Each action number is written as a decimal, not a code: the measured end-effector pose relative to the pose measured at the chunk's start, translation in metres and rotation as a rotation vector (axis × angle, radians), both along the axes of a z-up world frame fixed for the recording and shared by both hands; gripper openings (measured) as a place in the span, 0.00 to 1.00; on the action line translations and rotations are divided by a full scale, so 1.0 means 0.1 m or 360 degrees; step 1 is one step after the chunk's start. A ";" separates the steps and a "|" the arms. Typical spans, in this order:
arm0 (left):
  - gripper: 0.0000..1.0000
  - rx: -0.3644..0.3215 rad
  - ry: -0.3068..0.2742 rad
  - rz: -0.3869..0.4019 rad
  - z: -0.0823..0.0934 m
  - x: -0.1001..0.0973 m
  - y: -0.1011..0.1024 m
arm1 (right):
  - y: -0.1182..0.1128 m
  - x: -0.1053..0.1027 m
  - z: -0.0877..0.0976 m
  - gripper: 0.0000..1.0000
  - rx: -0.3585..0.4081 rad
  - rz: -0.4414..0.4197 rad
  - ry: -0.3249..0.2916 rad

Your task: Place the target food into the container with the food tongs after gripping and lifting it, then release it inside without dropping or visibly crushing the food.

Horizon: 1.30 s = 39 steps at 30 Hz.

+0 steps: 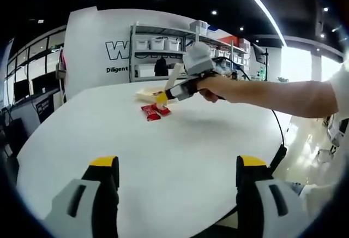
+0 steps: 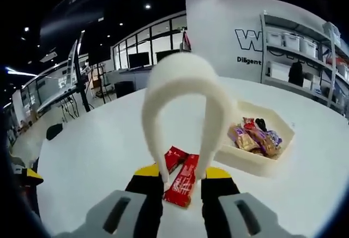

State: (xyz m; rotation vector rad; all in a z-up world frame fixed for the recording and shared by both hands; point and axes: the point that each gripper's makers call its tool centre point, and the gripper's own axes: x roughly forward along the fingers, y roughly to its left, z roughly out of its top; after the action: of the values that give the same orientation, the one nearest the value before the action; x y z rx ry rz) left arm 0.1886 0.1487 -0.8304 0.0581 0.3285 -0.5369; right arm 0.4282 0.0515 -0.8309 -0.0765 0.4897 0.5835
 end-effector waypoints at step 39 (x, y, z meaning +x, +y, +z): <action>0.86 -0.0020 -0.0010 -0.0029 0.01 -0.04 -0.06 | -0.27 -0.05 -0.03 0.20 -0.0137 -0.0065 0.0008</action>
State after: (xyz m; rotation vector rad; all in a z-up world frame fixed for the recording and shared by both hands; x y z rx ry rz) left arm 0.1845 0.1427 -0.8295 0.0505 0.3187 -0.5568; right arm 0.4235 0.0241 -0.8341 -0.1467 0.5205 0.5226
